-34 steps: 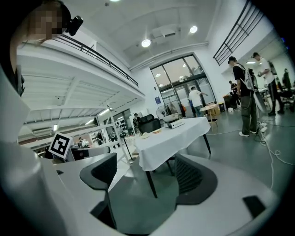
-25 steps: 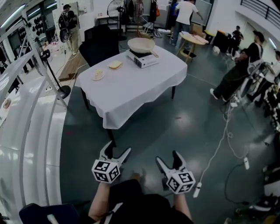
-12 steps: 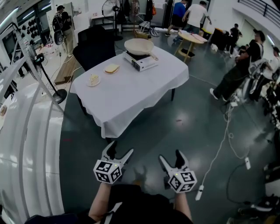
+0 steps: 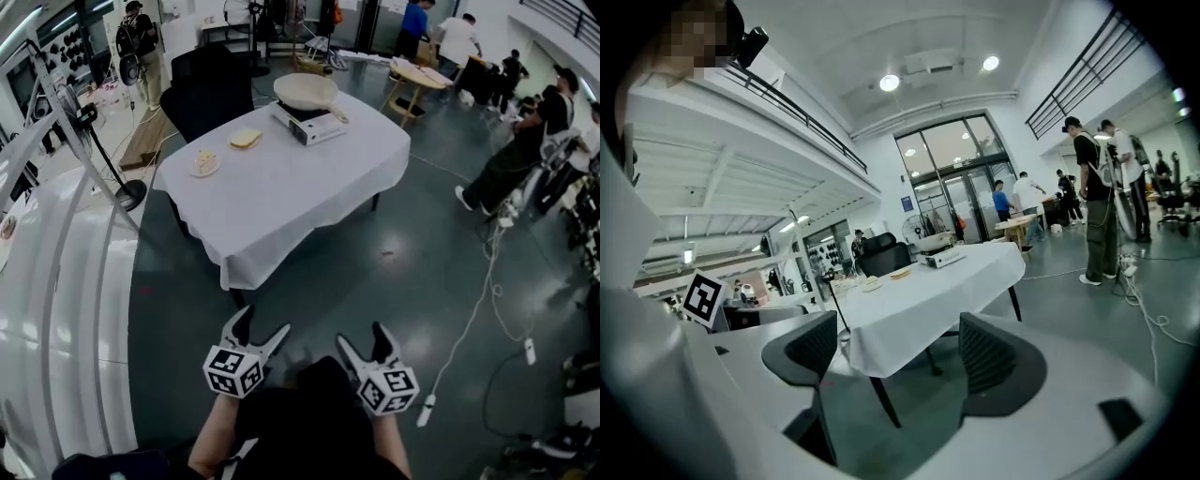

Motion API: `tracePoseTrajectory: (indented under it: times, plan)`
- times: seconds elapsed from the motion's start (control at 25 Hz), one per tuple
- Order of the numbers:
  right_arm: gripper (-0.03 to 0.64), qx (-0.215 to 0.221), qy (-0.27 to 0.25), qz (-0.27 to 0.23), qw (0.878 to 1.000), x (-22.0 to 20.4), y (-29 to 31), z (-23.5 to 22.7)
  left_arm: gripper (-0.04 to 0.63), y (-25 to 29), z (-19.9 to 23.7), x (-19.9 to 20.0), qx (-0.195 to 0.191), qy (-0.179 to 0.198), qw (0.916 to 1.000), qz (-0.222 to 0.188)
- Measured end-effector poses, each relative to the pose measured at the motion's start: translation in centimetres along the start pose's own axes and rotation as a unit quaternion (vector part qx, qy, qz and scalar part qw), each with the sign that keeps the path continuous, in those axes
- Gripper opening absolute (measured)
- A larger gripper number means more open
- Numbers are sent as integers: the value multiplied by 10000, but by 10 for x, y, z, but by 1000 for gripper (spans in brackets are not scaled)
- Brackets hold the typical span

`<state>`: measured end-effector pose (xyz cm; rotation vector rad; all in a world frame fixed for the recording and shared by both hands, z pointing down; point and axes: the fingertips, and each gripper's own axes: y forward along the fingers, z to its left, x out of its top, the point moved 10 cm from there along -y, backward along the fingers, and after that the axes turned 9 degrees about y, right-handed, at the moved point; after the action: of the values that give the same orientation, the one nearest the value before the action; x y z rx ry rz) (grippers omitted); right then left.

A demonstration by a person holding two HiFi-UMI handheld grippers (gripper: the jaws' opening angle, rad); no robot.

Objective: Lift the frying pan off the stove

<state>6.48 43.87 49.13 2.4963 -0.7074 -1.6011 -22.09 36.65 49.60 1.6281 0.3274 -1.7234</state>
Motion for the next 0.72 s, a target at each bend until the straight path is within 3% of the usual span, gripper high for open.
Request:
tracePoseTrajectory:
  times: [0.36, 0.72]
  plan:
    - [382, 188, -80, 183, 9996, 6, 31, 0, 383, 15, 17, 1, 99, -21, 9999, 2]
    - [382, 406, -172, 211, 9988, 47, 88, -37, 383, 86, 38, 32, 103, 94, 9998, -171]
